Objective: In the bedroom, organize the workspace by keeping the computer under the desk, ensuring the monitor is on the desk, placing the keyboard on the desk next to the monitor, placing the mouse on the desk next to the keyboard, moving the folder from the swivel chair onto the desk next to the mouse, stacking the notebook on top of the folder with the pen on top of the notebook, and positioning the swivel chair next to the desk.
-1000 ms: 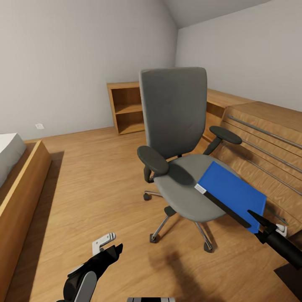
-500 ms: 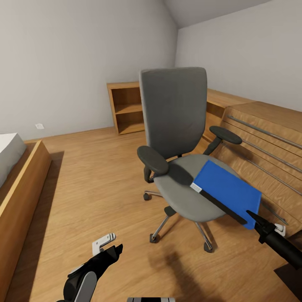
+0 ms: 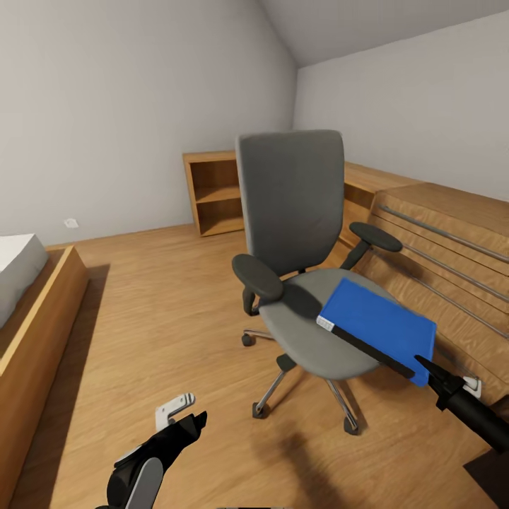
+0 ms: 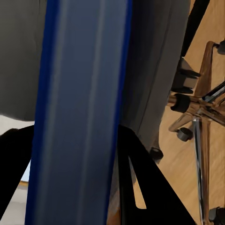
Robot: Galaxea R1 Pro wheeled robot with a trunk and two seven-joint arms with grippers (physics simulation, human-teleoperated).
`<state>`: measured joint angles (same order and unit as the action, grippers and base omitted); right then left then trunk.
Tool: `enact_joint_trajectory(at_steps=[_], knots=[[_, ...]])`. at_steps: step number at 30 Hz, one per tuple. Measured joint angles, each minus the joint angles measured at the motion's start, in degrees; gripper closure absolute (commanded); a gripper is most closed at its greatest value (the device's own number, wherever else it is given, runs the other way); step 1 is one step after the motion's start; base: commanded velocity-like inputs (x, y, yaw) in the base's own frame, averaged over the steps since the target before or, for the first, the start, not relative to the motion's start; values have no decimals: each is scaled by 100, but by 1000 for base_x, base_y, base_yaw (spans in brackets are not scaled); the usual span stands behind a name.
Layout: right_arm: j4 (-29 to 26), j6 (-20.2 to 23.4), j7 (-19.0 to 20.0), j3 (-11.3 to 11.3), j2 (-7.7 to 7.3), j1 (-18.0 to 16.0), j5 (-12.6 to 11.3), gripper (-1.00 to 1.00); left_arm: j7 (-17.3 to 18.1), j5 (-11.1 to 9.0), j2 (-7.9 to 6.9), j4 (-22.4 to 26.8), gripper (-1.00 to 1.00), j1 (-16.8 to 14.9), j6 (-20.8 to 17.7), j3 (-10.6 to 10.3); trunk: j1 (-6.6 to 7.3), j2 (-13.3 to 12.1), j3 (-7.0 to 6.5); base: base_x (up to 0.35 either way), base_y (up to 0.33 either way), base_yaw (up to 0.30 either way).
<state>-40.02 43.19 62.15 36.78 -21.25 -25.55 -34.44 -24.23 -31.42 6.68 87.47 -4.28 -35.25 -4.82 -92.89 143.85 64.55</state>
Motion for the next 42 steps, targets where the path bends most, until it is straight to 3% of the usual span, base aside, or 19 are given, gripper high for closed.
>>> enact_joint_trajectory(at_steps=[12,18,22,28,31,36,39,42], knots=[[-16,4,0,0,-1,0,-2,100,-22,6,0,0,-100,0,10,-5,31,-16,-266,0,0,0],[-47,-18,-7,-9,8,0,5,100,-35,-3,0,0,-100,0,11,-3,43,-24,-399,-264,0,0],[-324,-36,-8,-137,24,0,34,100,-37,-2,0,-32,-100,0,10,-4,53,-30,-488,-324,0,0],[-751,-67,-57,-222,148,0,476,100,-60,7,7,-193,-100,0,14,-10,72,-38,-621,-123,0,0],[-1142,-72,-126,-227,365,0,745,100,-65,10,8,-211,-100,0,18,-11,80,-42,-687,-17,0,0],[-1872,-78,-249,-223,828,1,1621,100,-62,11,11,-232,-100,0,19,-14,93,-48,-798,-4,0,0],[-2106,-80,-265,-210,1000,0,1900,100,-62,12,16,-243,-100,0,19,-14,100,-52,-865,0,0,0],[-2186,-86,-269,-203,1065,0,1993,100,-61,10,16,-251,-100,0,19,-18,108,-56,-931,0,0,0]])
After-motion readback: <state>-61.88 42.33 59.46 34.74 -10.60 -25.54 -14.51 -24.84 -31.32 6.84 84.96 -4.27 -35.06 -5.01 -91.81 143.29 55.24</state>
